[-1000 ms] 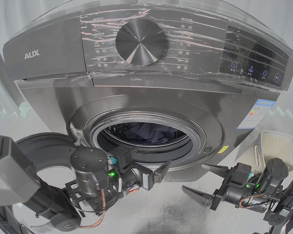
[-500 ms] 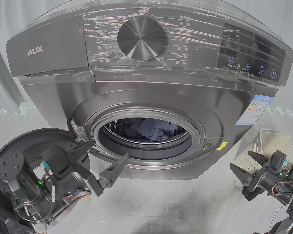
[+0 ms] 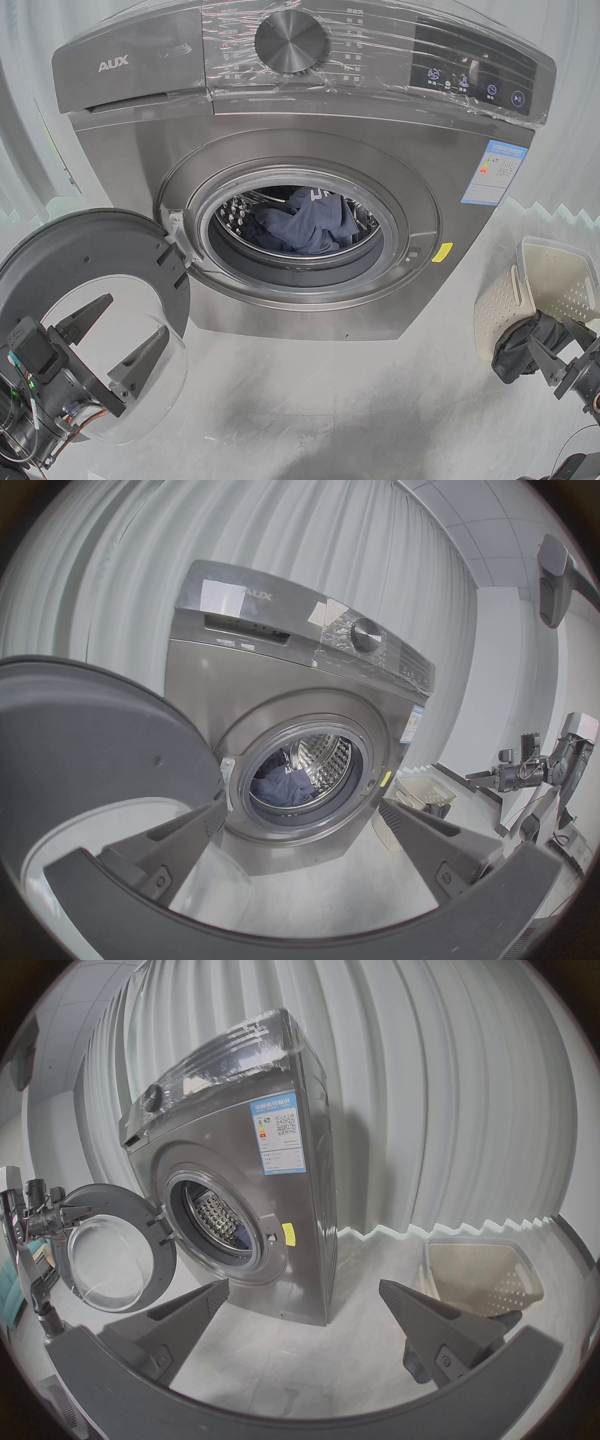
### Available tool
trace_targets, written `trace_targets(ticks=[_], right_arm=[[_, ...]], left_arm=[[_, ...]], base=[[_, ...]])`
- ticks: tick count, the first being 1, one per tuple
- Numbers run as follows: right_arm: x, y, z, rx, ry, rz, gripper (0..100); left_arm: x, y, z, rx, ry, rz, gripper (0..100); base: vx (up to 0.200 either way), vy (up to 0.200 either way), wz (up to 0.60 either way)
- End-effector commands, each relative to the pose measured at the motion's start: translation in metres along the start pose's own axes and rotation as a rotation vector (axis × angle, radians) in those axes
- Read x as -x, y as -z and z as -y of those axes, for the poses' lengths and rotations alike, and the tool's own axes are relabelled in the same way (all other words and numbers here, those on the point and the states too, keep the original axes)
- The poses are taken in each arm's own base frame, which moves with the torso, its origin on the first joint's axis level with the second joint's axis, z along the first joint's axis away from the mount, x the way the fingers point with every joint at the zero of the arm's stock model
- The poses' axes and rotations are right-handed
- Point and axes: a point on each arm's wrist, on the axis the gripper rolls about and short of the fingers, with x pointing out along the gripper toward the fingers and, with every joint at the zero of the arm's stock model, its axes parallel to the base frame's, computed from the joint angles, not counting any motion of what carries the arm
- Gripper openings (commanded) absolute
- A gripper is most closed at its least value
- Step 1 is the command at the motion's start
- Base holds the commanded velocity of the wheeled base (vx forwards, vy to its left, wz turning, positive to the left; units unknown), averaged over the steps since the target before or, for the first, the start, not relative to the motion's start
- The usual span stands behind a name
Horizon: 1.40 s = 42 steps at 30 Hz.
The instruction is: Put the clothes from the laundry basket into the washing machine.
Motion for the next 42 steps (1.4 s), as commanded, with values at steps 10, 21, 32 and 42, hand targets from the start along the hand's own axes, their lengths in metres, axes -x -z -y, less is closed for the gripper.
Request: trace_targets(ticks=[10, 21, 32, 42], right_arm=[[0.075, 0.026, 0.007, 0.020, 0.116, 0.129, 100], [0.097, 0.056, 0.005, 0.035, 0.231, 0.124, 100], [0.100, 0.071, 0.003, 0.017, 0.244, 0.040, 100], [0.101, 0.072, 0.003, 0.016, 0.242, 0.041, 100]], left_arm=[[0.074, 0.005, -0.022, -0.024, -0.130, 0.023, 100], [0.139, 0.039, -0.023, -0.046, -0.234, 0.028, 100], [0.148, 0.055, -0.020, -0.071, -0.395, -0.035, 100], [0.153, 0.067, -0.014, -0.125, -0.444, -0.064, 100]], base=[[0.000, 0.000, 0.00], [0.000, -0.055, 0.00], [0.000, -0.164, 0.00], [0.000, 0.000, 0.00]])
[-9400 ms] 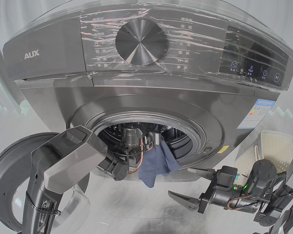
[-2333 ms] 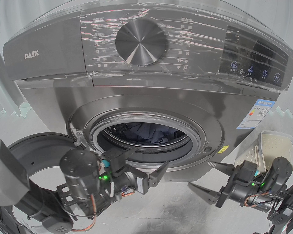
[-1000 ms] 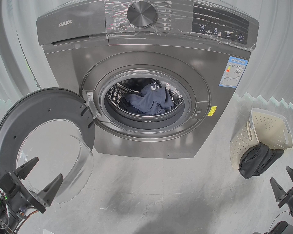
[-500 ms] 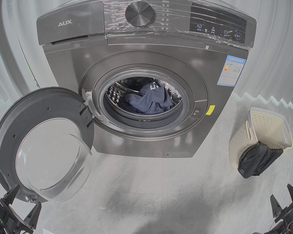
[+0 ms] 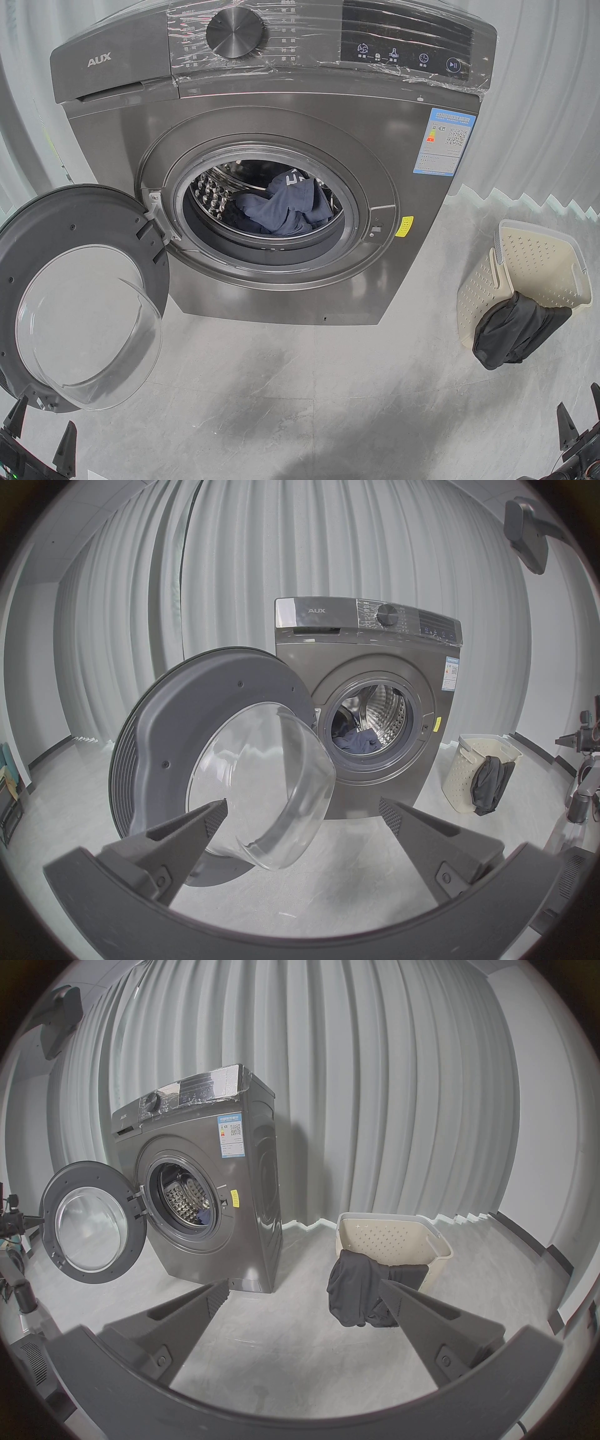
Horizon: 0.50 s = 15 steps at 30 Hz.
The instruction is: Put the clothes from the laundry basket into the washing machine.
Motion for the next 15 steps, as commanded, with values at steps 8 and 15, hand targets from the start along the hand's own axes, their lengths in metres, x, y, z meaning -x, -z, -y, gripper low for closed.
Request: trace_targets(ticks=[8, 15], right_arm=[[-0.0001, 0.0049, -0.0001, 0.008, 0.000, 0.001, 100], [0.0001, 0.0045, -0.0002, 0.005, -0.006, 0.004, 100]], left_arm=[[0.0036, 0.0142, -0.0002, 0.015, -0.040, -0.044, 100], [0.0036, 0.0142, -0.0002, 0.016, -0.040, -0.044, 100]], base=[[0.000, -0.050, 0.00], [0.000, -0.200, 0.00]])
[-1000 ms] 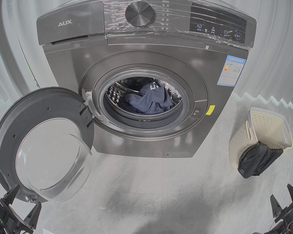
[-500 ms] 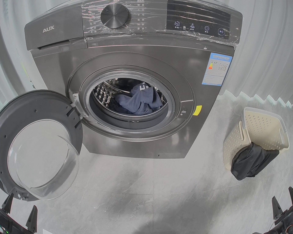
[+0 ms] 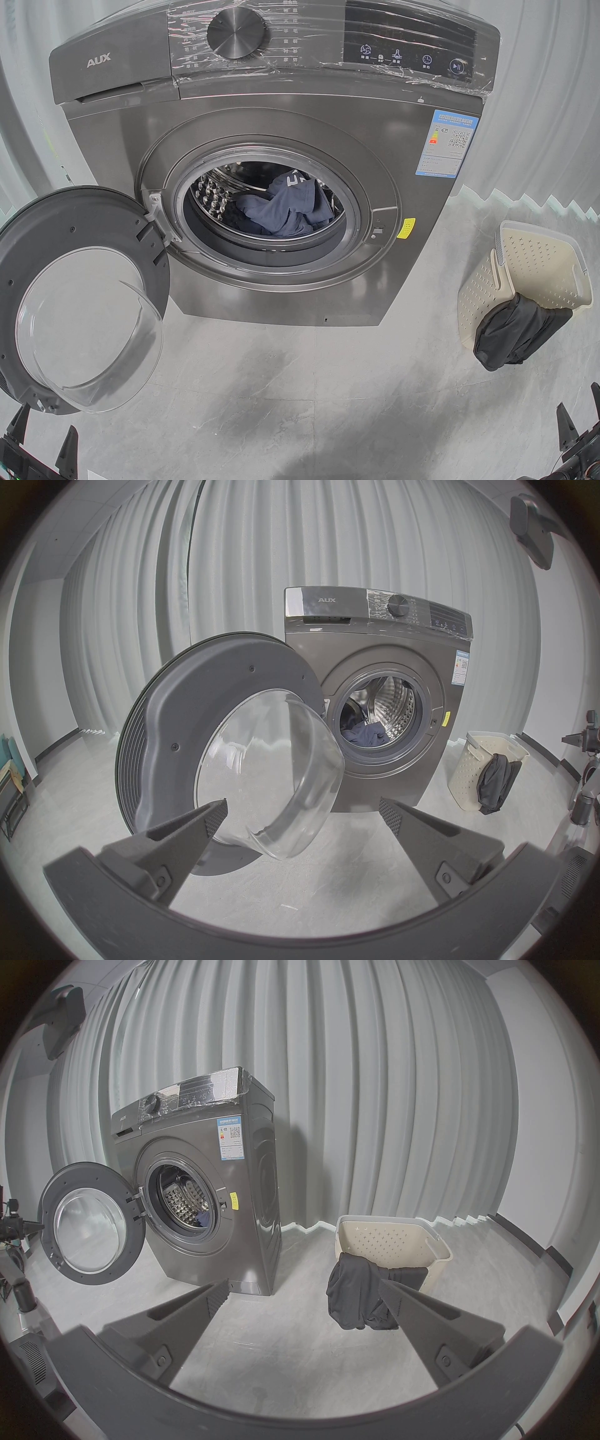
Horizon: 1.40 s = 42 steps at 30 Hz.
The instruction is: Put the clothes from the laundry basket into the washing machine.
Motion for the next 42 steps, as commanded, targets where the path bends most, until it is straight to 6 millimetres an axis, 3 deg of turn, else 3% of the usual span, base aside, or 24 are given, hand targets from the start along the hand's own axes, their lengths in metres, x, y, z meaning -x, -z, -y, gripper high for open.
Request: trace_targets(ticks=[1, 12, 24, 42], right_arm=[[-0.0004, 0.0047, 0.0000, 0.000, -0.002, -0.006, 100], [-0.0004, 0.0052, 0.0000, 0.000, -0.002, -0.006, 100], [-0.0004, 0.0052, 0.0000, 0.000, -0.002, -0.006, 100], [-0.0003, 0.0047, 0.0000, 0.000, -0.002, -0.005, 100]], left_arm=[[-0.0006, 0.0051, 0.0000, -0.001, 0.000, -0.007, 100], [-0.0006, 0.0051, 0.0000, -0.001, 0.000, -0.007, 100], [-0.0006, 0.0051, 0.0000, -0.001, 0.000, -0.007, 100], [-0.0006, 0.0051, 0.0000, -0.001, 0.000, -0.007, 100]], base=[[0.000, -0.200, 0.00], [0.000, -0.200, 0.00], [0.000, 0.000, 0.00], [0.000, -0.200, 0.00]])
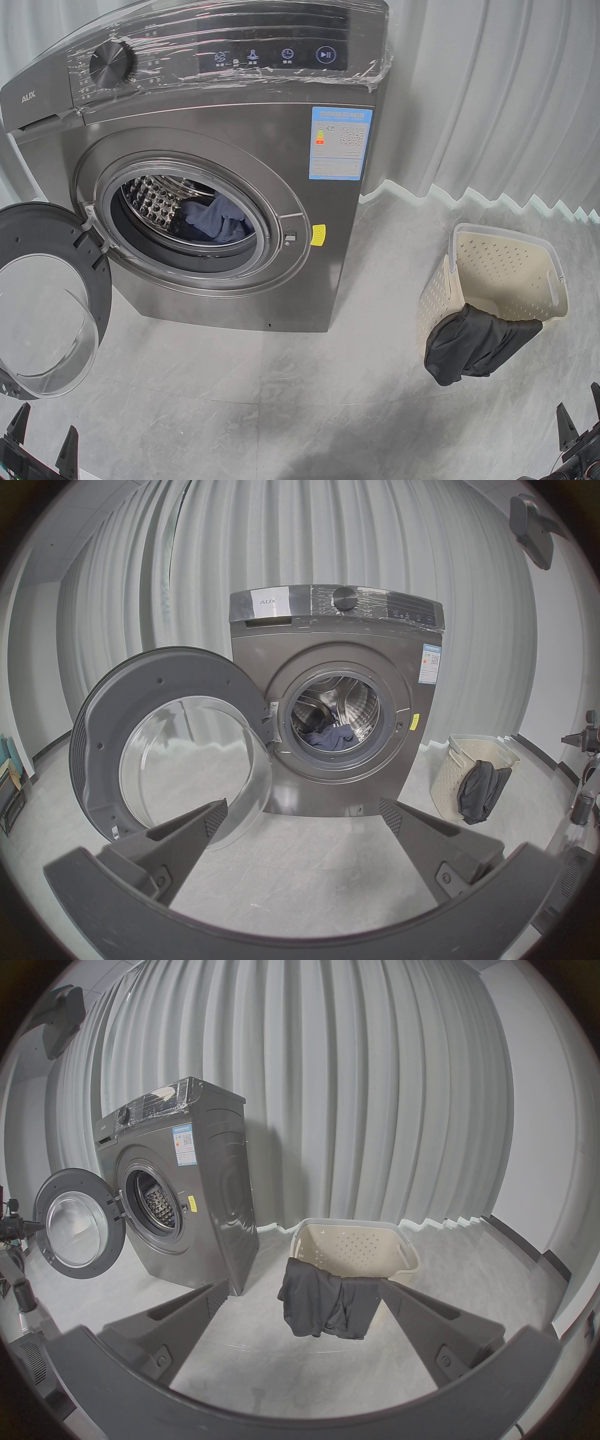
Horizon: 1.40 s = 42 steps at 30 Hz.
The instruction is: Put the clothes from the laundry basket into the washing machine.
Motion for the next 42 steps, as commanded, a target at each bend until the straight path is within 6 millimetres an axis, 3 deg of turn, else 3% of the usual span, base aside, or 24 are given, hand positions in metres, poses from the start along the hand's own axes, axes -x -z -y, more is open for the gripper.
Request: trace_targets(ticks=[1, 21, 42], right_arm=[[-0.0002, 0.0048, 0.0000, 0.000, 0.000, -0.003, 100], [-0.0003, 0.0052, 0.0000, 0.000, 0.000, -0.004, 100], [-0.0004, 0.0052, 0.0000, 0.000, -0.002, -0.006, 100]], left_arm=[[-0.0006, 0.0051, 0.0000, -0.001, 0.000, -0.009, 100], [-0.0007, 0.0051, 0.0001, -0.002, 0.003, -0.010, 100], [-0.0007, 0.0051, 0.0000, 0.004, 0.001, -0.010, 100]], base=[[0.000, -0.200, 0.00], [0.000, -0.020, 0.00], [0.000, -0.200, 0.00]])
